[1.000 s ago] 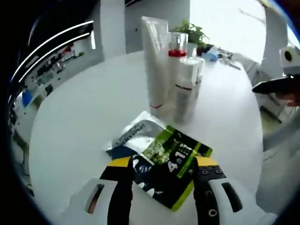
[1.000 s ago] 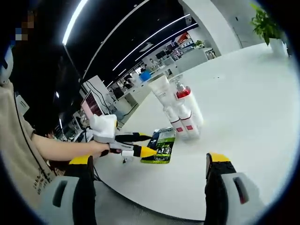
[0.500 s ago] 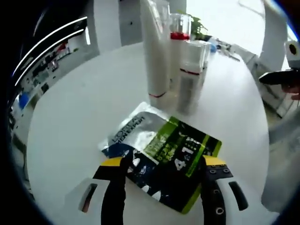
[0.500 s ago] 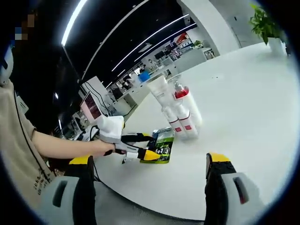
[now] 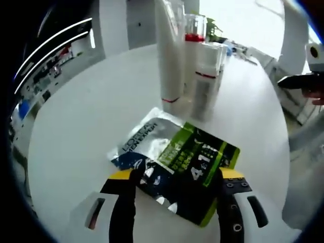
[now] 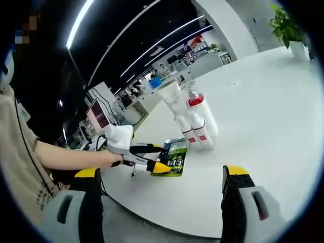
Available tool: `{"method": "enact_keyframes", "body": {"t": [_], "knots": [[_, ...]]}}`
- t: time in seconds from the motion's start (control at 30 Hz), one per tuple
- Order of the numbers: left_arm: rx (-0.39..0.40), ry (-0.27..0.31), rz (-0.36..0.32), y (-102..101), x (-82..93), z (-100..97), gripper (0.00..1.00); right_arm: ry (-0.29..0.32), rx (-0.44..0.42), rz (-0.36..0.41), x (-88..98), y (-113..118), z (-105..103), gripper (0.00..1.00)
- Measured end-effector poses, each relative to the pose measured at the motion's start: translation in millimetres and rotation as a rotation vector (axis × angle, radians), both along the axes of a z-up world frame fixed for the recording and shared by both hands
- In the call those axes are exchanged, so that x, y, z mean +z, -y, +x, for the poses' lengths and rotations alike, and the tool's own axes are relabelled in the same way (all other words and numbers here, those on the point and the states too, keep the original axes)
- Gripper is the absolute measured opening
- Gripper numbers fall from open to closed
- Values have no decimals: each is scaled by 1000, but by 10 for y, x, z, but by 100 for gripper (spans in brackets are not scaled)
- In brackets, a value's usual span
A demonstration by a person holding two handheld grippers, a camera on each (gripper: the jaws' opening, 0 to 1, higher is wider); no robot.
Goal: Arrange the skincare products in the storage area until every visible bottle or jar stands upright without overlapping.
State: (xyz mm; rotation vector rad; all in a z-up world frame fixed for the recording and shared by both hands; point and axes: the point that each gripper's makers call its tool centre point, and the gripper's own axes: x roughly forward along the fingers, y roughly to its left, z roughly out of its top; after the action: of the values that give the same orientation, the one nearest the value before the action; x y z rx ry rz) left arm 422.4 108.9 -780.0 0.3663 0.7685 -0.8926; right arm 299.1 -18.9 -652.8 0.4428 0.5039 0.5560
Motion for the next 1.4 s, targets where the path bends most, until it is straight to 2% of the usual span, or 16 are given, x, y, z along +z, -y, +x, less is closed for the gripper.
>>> {"method": "enact_keyframes", "body": {"t": [0.73,0.87,0.93,1.2,1.4], "knots": [[-7,-11,9,-21,-2,13,61,2,3,-9,-8,1,0,100],[6,-31,6,13,9,-19,68,3,9,-12,-13,-5,-6,100],[45,-36,-22,12,70,-12,68,4,9,-12,-13,-5,-7,100],[104,-20,-54,-110,259,-50,71,5,29,-20,-26,-31,-21,100],[155,-20,-88,-217,390,-135,77,18,18,-29,-16,-9,-10,100]]}}
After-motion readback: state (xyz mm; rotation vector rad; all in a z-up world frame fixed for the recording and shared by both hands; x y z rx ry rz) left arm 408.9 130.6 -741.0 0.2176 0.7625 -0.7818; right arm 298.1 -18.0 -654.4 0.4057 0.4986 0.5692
